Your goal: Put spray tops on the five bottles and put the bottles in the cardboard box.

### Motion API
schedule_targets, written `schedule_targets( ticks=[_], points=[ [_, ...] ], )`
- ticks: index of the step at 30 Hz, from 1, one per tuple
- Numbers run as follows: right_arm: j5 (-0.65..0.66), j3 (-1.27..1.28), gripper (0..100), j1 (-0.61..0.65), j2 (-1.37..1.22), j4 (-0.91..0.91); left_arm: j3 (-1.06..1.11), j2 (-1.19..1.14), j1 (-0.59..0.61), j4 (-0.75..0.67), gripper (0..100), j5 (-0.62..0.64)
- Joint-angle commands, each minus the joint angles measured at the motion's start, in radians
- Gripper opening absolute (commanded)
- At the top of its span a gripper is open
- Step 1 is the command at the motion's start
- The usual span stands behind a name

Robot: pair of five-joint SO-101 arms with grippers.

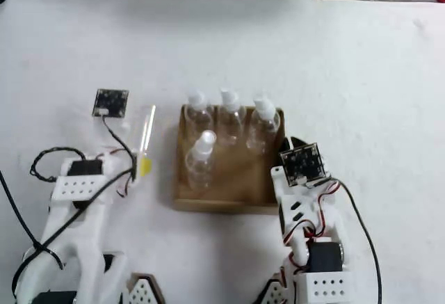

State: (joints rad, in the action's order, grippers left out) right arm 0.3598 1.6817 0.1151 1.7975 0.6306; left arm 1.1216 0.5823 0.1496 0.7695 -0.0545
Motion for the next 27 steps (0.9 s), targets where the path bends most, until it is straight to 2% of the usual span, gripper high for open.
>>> schedule_targets(
  ticks=[1, 9, 12, 27],
  points=[
    [0.009, 0.009, 1.7, -0.002, 0.004, -0.013, -0.003, 0.007, -0.048, -0.009, 24, 0.011],
    [0.009, 0.009, 1.7, -0.004, 0.004, -0.013, 0.003, -0.002, -0.061, -0.071, 24, 0.018],
    [0.009, 0.009, 1.7, -0.005, 0.004, -0.01, 0.003, -0.002, -0.059, -0.075, 21, 0.018],
    [0.009, 0.009, 1.7, -0.004, 0.004, -0.007, 0.002, -0.004, -0.059, -0.035, 20, 0.011]
  ],
)
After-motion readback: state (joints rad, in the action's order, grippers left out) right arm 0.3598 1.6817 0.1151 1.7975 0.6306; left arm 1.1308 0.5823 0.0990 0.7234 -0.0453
